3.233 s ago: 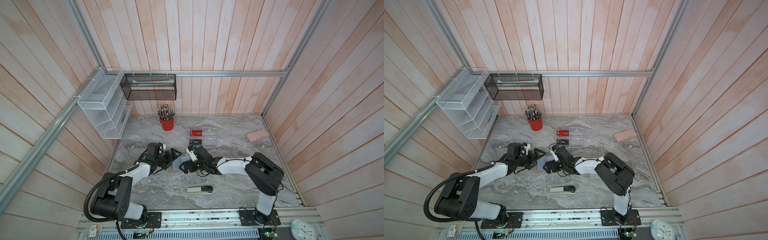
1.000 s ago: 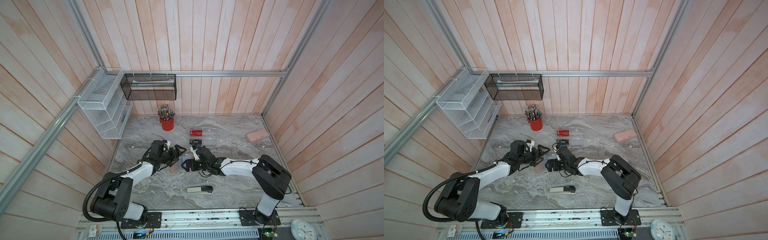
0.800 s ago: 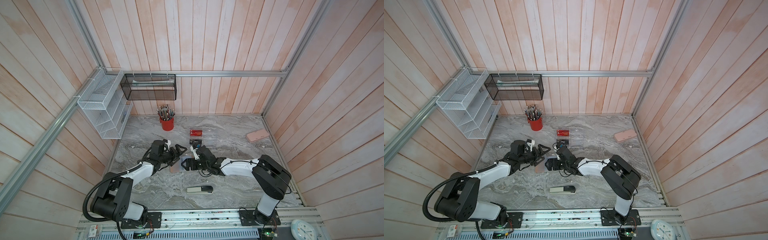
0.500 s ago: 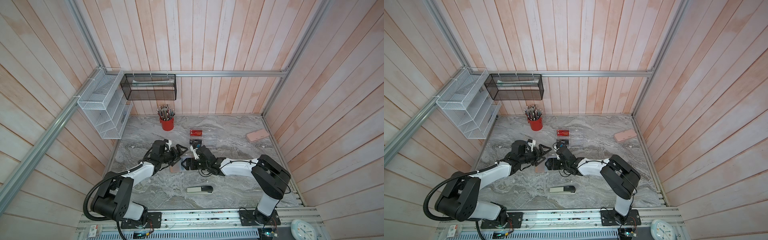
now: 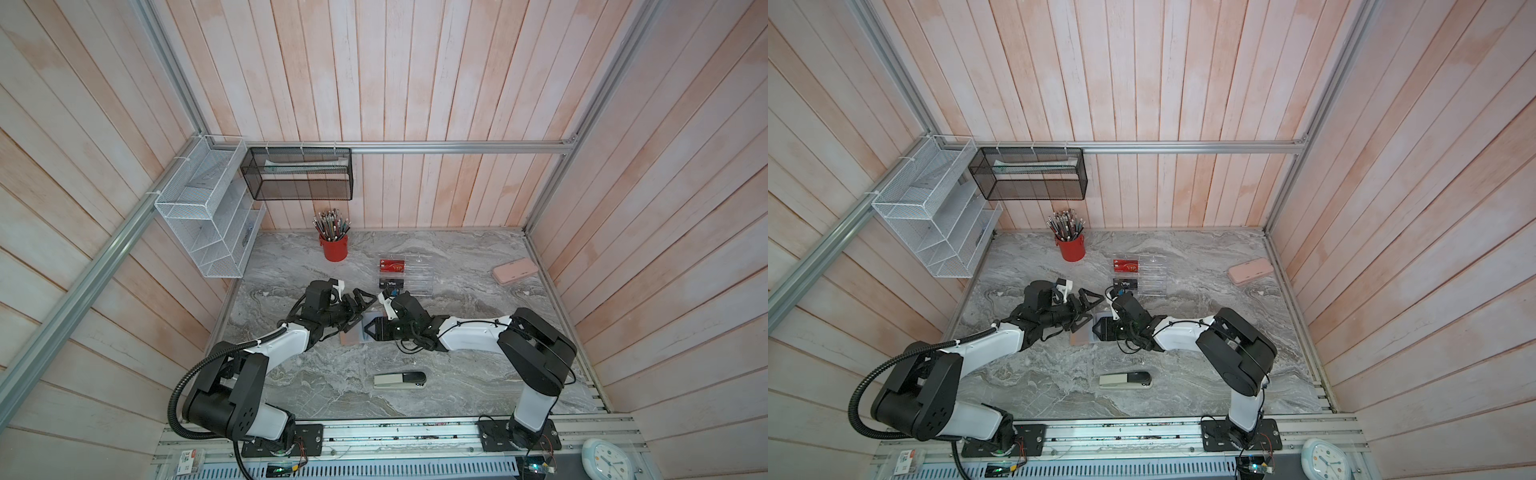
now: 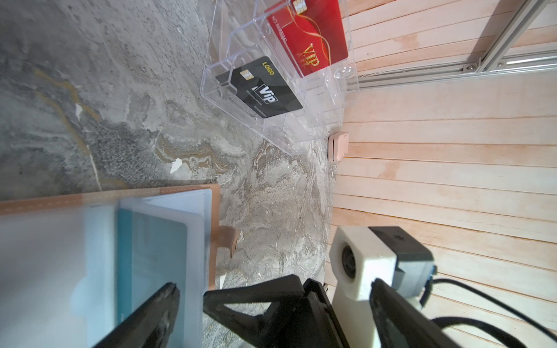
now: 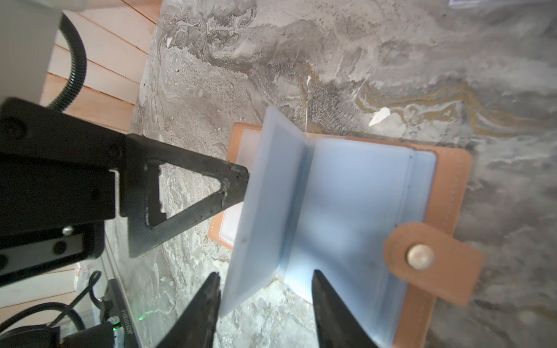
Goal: Take the credit cards out of the card holder
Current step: Flip over the card slot on the card holder.
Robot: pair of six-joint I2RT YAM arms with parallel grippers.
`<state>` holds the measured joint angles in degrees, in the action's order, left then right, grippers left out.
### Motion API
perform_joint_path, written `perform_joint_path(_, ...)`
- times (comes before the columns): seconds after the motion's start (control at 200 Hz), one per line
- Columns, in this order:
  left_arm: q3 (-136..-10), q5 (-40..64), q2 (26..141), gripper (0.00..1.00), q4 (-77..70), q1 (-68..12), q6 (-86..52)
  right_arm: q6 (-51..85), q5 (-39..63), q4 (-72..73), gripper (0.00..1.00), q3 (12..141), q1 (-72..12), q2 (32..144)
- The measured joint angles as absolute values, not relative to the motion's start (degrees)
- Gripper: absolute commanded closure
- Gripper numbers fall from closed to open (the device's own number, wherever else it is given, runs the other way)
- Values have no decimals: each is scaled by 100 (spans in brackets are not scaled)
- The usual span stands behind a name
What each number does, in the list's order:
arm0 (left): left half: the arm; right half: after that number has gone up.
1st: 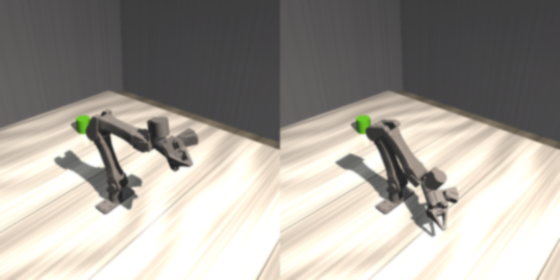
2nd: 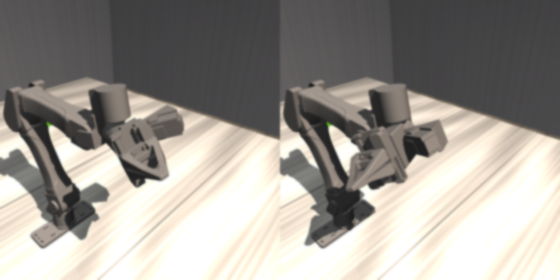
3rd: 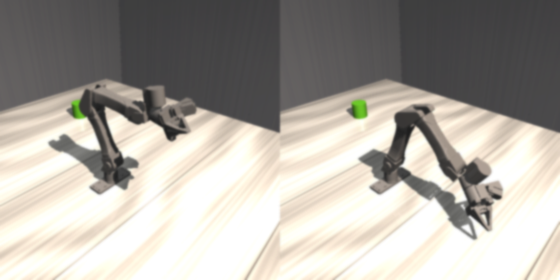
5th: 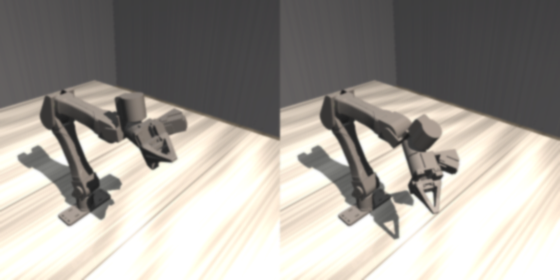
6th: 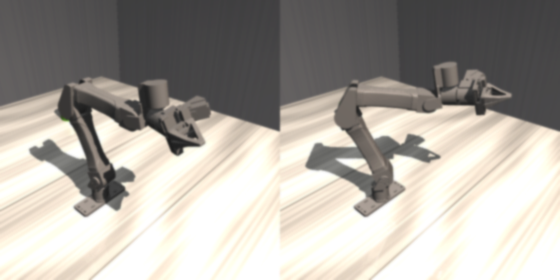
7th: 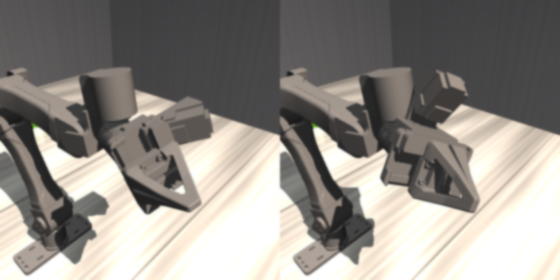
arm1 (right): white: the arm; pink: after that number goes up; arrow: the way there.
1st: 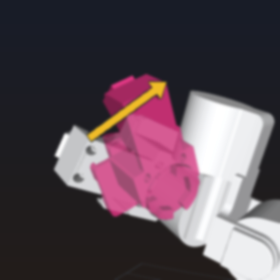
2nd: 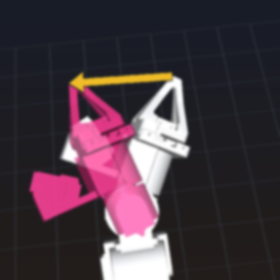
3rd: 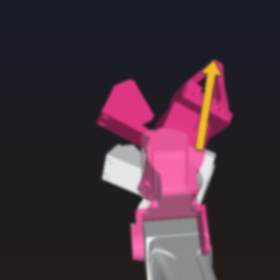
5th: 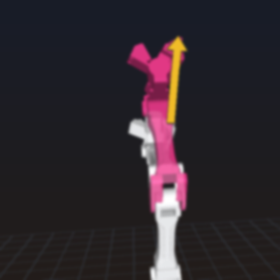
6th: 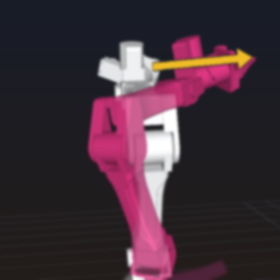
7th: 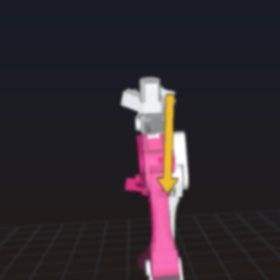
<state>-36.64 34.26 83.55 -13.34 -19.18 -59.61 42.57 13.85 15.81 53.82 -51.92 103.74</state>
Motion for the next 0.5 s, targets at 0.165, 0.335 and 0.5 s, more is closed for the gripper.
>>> perform_joint_path(0.165, -3664, 3424, 8355, 0, -1332, -1918, -5959, 4241, 1531, 1699, 64, 5380, -5172, 10374)
perform_joint_path(0.335, -3664, 3424, 8355, 0, -1330, -1918, -5961, 4241, 1555, 1710, 72, 5360, -5116, 10374)
perform_joint_path(0.5, -3664, 3426, 8355, 0, -1328, -1890, -5961, 4270, 1551, 1691, 77, 5321, -5054, 10374)
